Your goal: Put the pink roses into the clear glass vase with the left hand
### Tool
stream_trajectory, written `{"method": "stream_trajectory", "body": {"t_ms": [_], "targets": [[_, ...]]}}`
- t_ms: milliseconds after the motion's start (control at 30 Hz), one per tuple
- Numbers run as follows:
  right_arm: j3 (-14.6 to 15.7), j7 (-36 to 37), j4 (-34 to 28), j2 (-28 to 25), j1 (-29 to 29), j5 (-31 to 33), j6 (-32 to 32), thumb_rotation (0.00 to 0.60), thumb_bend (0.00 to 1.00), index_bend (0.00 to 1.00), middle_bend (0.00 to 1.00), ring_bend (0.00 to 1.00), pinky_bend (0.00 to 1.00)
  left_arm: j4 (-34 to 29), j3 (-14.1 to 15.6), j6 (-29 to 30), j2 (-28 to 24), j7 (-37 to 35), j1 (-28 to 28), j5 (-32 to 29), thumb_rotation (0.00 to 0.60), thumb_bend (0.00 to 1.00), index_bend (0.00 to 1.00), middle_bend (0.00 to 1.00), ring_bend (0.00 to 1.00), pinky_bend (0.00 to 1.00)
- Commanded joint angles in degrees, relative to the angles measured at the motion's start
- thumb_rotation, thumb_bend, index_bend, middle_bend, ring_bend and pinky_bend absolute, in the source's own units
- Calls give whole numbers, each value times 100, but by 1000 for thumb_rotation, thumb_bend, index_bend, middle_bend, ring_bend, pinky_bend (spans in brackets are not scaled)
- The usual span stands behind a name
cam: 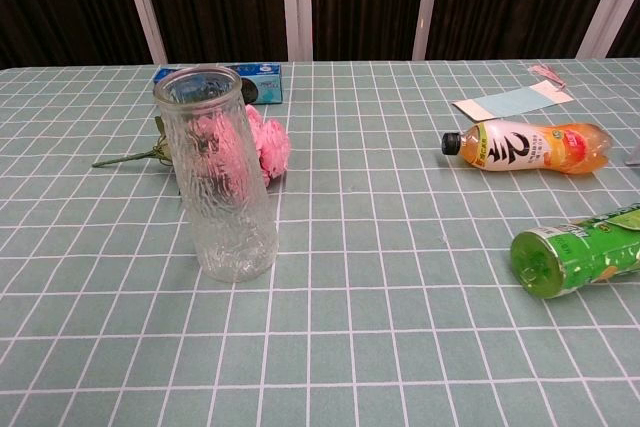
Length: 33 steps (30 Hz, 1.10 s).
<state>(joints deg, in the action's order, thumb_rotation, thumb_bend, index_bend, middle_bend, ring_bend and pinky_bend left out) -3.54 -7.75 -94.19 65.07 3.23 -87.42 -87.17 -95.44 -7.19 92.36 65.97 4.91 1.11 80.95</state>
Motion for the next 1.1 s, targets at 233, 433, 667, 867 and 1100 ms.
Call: {"method": "stream_trajectory", "body": {"t_ms": [233,433,667,867,1100], "targets": [[38,2,4,15,19,-89,17,600,154,99,36,9,0,-58,53,66,-17,19,-35,106,600,308,138,95,0,0],[22,13,28,26,28,-71,23,600,154,99,36,9,0,-44,30,71,-2,28,-32,83,600,307,132,94,0,0],[17,1,28,47,43,-59,47,600,155,99,36,9,0,65,18,-219,4,37,124,37,600,286,127,90,0,0],[51,33,80,57,80,-54,157,600,154,99,36,9,0,138,-96,-632,-5,36,398,-99,600,275,127,90,0,0],[36,65,46,30,49,-80,59,600,155,99,36,9,0,-81,-538,-1896,-162,561,1297,-753,600,211,112,74,0,0]]}}
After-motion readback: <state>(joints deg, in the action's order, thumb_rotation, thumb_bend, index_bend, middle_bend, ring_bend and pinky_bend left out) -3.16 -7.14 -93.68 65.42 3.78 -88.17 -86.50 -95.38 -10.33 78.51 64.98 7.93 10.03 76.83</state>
